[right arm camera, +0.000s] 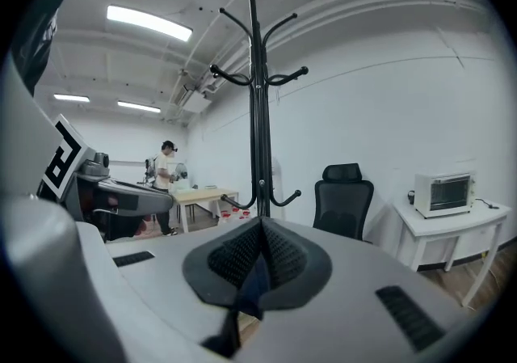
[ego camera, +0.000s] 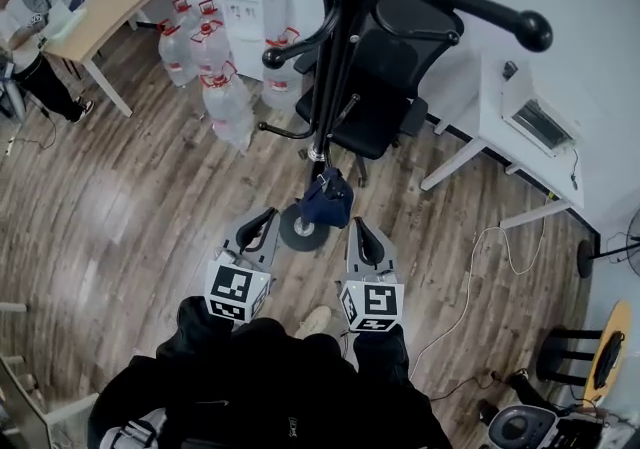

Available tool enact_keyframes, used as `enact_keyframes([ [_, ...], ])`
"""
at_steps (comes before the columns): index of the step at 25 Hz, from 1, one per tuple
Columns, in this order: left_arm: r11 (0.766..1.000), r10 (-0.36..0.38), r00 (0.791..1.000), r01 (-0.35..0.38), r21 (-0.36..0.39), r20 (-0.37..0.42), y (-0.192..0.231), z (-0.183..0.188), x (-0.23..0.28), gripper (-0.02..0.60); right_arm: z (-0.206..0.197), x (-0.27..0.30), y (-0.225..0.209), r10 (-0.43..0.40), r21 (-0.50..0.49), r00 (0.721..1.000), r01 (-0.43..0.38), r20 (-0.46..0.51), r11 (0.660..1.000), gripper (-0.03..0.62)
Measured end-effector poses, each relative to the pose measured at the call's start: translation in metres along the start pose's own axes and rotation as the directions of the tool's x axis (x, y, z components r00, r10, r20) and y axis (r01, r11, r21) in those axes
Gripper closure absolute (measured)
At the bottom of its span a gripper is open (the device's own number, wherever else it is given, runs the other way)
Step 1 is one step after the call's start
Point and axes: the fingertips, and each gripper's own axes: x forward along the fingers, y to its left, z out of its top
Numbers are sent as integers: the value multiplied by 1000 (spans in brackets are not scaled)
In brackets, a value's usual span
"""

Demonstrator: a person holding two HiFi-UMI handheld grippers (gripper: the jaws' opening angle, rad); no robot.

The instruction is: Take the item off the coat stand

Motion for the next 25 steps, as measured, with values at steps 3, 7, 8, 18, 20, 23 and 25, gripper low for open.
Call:
enact_keyframes([
  [3,998,58,998,-58,-15,-22,4,-12,-3,549,-14,11,-1,46,-2,999,-46,-29,999,577],
  [7,993,116,992,-117,-28,-39,5,-22,-7,549,-32,23,-5,80,-5,995,-80,-60,997,577],
  [8,991,129,991,-131,-32,-43,5,-25,-8,549,-37,26,-6,86,-7,994,-87,-69,996,577],
  [18,974,217,973,-221,-51,-78,11,-35,-15,549,-60,45,-4,169,-9,978,-171,-125,985,435],
  [20,972,225,971,-230,-48,-83,11,-37,-14,549,-67,51,1,201,0,968,-203,-151,979,380],
  [23,970,236,968,-240,-43,-87,12,-36,-13,549,-79,58,4,226,7,955,-229,-190,973,316],
  [25,968,242,966,-247,-40,-91,13,-36,-12,549,-84,62,4,227,10,952,-230,-204,973,279],
])
